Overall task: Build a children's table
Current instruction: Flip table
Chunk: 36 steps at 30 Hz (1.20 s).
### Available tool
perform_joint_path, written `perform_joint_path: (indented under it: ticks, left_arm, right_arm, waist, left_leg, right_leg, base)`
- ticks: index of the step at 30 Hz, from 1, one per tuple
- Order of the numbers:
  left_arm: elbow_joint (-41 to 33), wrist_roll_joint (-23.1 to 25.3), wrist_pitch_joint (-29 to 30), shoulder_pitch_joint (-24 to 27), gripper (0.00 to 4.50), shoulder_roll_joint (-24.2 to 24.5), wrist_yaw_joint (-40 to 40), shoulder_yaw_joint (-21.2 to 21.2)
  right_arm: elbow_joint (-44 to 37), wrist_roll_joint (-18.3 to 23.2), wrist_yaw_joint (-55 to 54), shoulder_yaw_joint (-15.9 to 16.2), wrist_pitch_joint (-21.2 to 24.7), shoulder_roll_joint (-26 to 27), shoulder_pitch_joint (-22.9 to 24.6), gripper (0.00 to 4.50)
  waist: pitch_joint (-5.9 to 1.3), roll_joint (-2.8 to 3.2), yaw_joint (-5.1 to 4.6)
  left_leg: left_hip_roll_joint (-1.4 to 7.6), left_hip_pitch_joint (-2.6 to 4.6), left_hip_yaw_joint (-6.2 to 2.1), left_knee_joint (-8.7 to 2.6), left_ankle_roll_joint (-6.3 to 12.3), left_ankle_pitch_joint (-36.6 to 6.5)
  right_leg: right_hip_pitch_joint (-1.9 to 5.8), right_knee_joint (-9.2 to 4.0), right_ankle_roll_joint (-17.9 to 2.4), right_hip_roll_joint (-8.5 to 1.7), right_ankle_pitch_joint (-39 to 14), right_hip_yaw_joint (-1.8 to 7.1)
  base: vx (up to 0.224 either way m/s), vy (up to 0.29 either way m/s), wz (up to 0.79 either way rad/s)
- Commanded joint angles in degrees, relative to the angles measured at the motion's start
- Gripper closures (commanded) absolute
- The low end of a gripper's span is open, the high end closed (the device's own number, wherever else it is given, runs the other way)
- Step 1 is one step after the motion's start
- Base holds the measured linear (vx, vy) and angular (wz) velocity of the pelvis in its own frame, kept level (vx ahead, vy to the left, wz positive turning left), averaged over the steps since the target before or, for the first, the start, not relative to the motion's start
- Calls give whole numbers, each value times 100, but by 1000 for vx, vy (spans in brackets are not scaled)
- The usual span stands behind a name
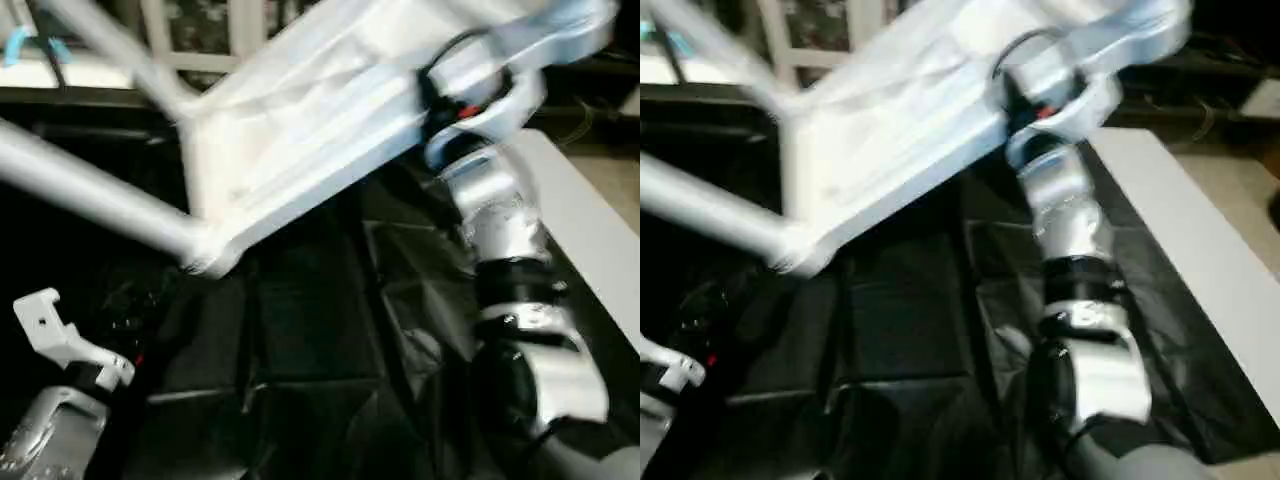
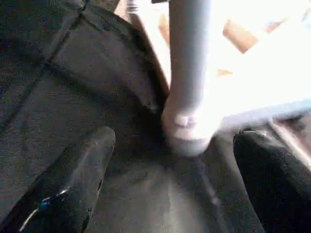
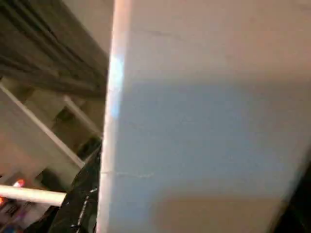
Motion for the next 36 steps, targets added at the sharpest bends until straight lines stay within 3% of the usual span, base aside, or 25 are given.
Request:
perform_joint_path:
  ticks: [1, 3, 9, 15, 18, 24, 27, 29, 36]
  left_arm:
    - [-124, 78, -8, -57, 13, 39, -100, -116]
    - [-212, 70, 7, -42, 13, 198, -272, -185]
    - [-464, 251, -68, -148, 13, 485, -482, -460]
    - [-516, 337, -147, -466, 13, 583, -354, -500]
    - [-639, 362, -73, -755, 13, 743, -283, -522]
    - [-695, 554, 17, -1150, 13, 828, -71, -592]
    - [-705, 574, 28, -1181, 13, 851, -46, -617]
    - [-751, 517, 78, -1237, 13, 867, 35, -637]
    - [-795, 561, 125, -1214, 13, 880, 65, -639]
  right_arm:
    - [-622, -232, 318, -44, -855, -352, -423, 251]
    - [-628, -319, 421, 41, -907, -400, -450, 251]
    - [-628, -574, 1115, 494, -653, -561, -427, 252]
    - [-627, -771, 1315, 694, -545, -712, -347, 252]
    - [-476, -1284, 1095, 867, -575, -983, -398, 252]
    - [-193, -1783, 912, 1113, -595, -1308, -659, 252]
    - [-163, -1869, 916, 1180, -596, -1358, -698, 252]
    - [-111, -2034, 867, 1365, -284, -1469, -828, 252]
    - [-150, -2209, 806, 1497, 199, -1581, -886, 253]
  waist:
    - [-431, 119, -61]
    - [-419, 107, -76]
    - [-398, 70, -200]
    - [-414, 77, -310]
    - [-408, 108, -272]
    - [-374, 110, -169]
    - [-378, 103, -165]
    - [-381, 92, -161]
    - [-400, 54, -178]
  left_leg:
    - [35, 301, 53, -329, -225, -288]
    - [28, 278, 41, -336, -296, -401]
    - [25, 216, 28, -349, -237, -823]
    - [21, 202, 33, -314, -103, -641]
    - [37, 271, 48, -306, -139, -753]
    - [49, 293, 44, -329, -424, -1267]
    - [44, 277, 31, -333, -506, -1410]
    - [46, 288, 24, -334, -534, -1476]
    - [40, 257, 16, -323, -570, -1362]
  right_leg:
    - [211, -199, -624, -55, 661, 43]
    - [218, -201, -599, -61, 531, 39]
    - [228, -232, -620, -88, -61, 62]
    - [224, -203, -796, -79, 158, 72]
    - [171, -207, -875, -51, 25, 62]
    - [128, -247, -732, -63, -598, 48]
    - [122, -255, -666, -72, -760, 46]
    - [111, -258, -649, -70, -800, 39]
    - [132, -235, -637, -68, -629, 33]
  base:
    - [0, 0, 0]
    - [0, 0, 0]
    - [0, 0, 0]
    - [0, 0, 0]
    - [0, 0, 0]
    - [0, 0, 0]
    - [0, 0, 0]
    - [0, 0, 0]
    - [0, 0, 0]
